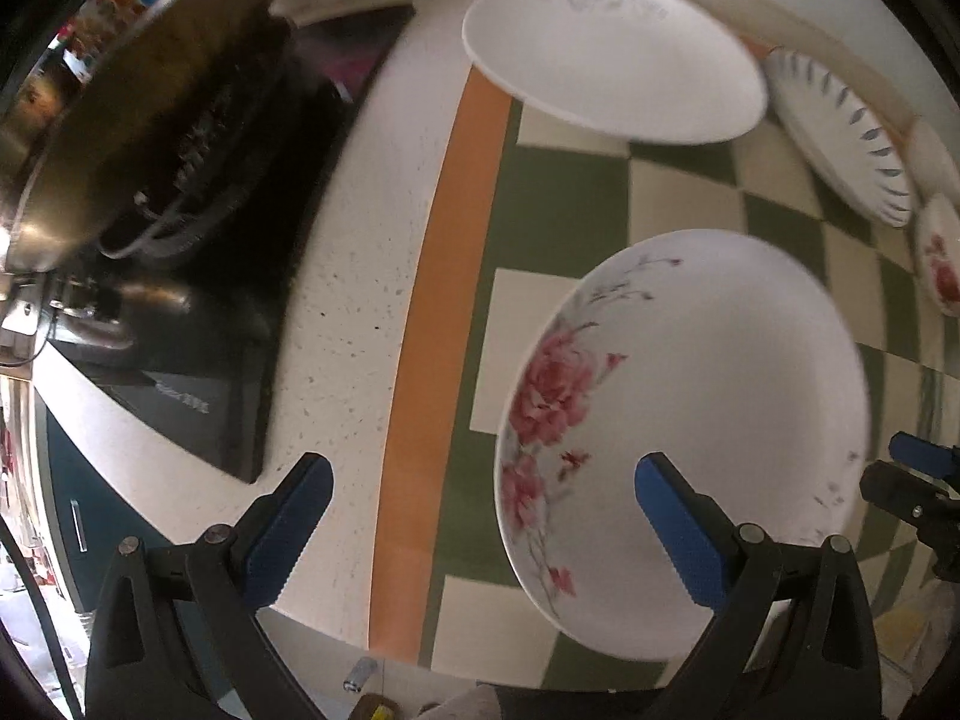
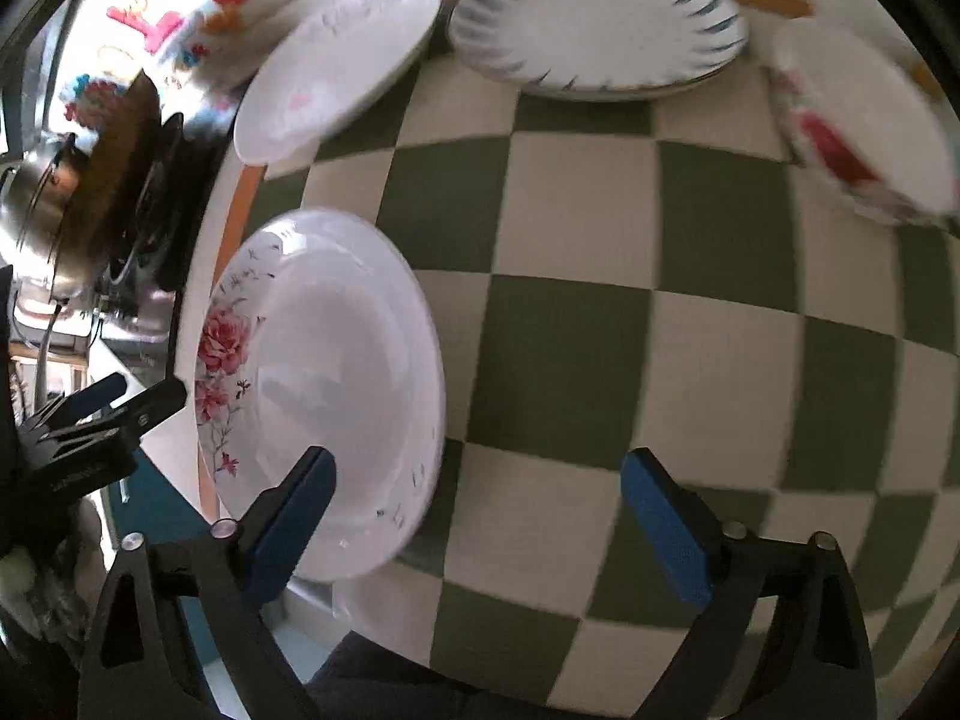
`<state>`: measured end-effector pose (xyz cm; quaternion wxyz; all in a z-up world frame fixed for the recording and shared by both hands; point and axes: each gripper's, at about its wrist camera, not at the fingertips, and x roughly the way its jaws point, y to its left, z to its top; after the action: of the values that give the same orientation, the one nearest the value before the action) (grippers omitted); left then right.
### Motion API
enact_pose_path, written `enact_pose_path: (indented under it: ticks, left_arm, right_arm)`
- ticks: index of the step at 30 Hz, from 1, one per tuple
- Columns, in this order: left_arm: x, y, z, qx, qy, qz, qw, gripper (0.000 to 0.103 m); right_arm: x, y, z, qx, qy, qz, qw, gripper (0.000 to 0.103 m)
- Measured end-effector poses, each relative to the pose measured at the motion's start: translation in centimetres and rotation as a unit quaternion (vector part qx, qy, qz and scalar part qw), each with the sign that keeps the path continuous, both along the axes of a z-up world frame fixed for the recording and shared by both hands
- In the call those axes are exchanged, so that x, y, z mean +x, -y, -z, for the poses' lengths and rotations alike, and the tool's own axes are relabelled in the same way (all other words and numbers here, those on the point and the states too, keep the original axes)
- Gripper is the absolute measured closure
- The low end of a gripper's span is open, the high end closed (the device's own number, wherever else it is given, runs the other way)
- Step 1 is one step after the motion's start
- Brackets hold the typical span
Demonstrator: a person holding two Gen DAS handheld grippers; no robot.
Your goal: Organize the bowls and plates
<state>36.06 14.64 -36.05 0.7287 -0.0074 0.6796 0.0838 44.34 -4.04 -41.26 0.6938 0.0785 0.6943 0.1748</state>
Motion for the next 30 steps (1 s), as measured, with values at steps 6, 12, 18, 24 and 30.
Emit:
enact_pose_path:
  ticks: [6,12,18,24,30]
  left_arm:
    - [0.7,-0.8,2.5,-0.051,-0.034,0.005,0.9981,0.014]
    - [0.9,-0.8,2.6,-0.086,-0.033,0.021,0.9956,0.057]
    - [1.4,-0.2,1.4,-0.087,-0.024,0.024,0.9956,0.072]
    - [1.6,1.4,-0.5,-0.089,-0.018,0.034,0.9953,0.072]
    - [0.9,4.2,-3.6,-0.095,-0.002,0.066,0.9933,0.072]
  right_arm:
    - [1.8,-1.4,3.0,0.045,-0.049,0.000,0.998,0.031]
    - [2.8,-2.5,3.8,0.068,-0.065,0.009,0.996,0.081]
    - [2.2,-3.0,3.3,0.048,-0.052,0.000,0.997,0.087]
    - [1.4,-1.3,2.9,0.045,-0.053,0.010,0.998,0.087]
    - [1.0,1.7,1.0,0.050,-0.043,0.034,0.997,0.087]
